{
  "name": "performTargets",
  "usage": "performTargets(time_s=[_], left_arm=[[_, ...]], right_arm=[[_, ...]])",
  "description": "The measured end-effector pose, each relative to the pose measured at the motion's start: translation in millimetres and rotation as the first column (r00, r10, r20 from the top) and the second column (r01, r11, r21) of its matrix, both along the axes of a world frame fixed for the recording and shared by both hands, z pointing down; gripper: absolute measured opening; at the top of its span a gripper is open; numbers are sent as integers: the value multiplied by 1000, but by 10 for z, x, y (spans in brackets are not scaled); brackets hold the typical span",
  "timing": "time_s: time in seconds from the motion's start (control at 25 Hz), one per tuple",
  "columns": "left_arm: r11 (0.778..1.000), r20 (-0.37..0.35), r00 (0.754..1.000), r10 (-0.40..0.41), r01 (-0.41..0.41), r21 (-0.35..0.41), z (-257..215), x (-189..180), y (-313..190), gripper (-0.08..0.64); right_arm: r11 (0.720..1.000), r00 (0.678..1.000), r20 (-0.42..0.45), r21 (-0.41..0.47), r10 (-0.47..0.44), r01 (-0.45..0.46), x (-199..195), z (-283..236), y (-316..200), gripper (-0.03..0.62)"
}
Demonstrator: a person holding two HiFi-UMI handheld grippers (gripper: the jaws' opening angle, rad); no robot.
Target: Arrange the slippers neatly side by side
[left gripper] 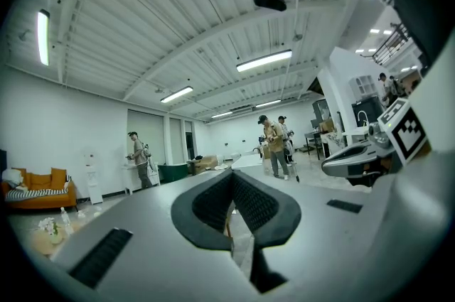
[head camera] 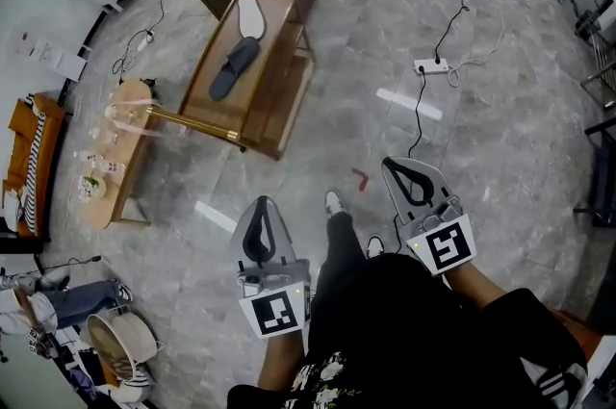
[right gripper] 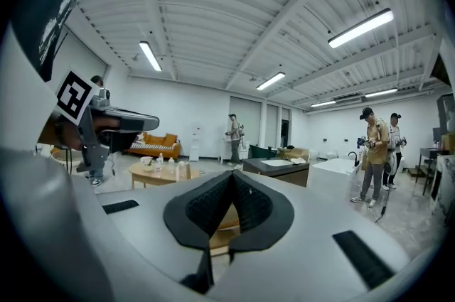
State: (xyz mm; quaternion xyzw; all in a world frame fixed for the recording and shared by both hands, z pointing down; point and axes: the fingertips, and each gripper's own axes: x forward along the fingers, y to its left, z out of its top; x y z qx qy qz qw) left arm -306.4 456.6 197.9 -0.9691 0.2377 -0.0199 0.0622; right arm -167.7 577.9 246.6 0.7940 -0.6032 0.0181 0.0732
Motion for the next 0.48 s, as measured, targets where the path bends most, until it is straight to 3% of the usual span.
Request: performTargets(time_s=[0.48], left_arm=[[1000, 36, 999, -5, 5, -3, 42, 313, -650, 2]], right_arm=[[1000, 1000, 15, -10, 2, -2, 363, -33, -599, -2]])
